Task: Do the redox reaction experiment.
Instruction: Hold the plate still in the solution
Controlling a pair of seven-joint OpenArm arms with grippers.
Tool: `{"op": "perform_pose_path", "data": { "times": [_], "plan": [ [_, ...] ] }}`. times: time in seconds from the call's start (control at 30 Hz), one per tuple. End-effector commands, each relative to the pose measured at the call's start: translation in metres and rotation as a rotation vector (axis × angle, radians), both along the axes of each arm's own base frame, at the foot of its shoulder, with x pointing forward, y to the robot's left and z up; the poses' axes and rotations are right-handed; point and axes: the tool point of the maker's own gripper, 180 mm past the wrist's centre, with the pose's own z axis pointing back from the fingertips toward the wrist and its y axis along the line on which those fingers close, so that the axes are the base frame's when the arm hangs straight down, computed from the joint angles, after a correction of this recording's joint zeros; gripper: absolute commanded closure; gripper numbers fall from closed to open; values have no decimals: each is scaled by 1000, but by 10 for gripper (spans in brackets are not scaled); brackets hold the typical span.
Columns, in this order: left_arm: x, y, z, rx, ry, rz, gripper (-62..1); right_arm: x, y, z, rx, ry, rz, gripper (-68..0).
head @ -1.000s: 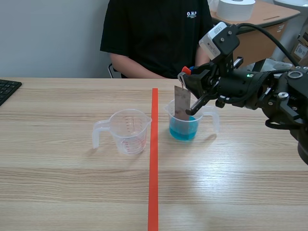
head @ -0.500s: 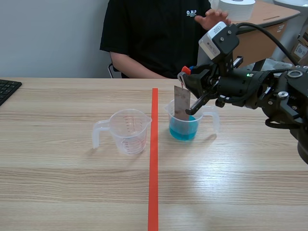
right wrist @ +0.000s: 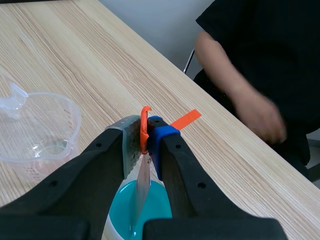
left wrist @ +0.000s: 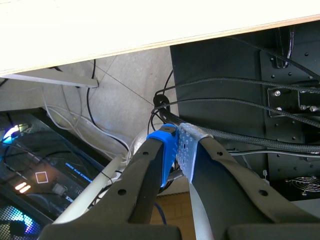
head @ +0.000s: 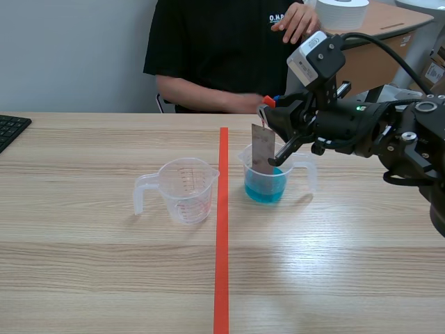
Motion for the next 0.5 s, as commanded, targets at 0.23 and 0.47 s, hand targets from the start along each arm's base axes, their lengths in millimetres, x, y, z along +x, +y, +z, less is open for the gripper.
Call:
{"op": "perform_pose_path", "data": {
  "times": [0.23,0.47],
  "plan": [
    [4,-3,3,-12,-18,-5,-34,6,-5,7,-20,-17,-2,-15],
    [4,-3,3,-12,-18,-5,-34,5,-10,13,3,-20,3,-15]
  ]
}}
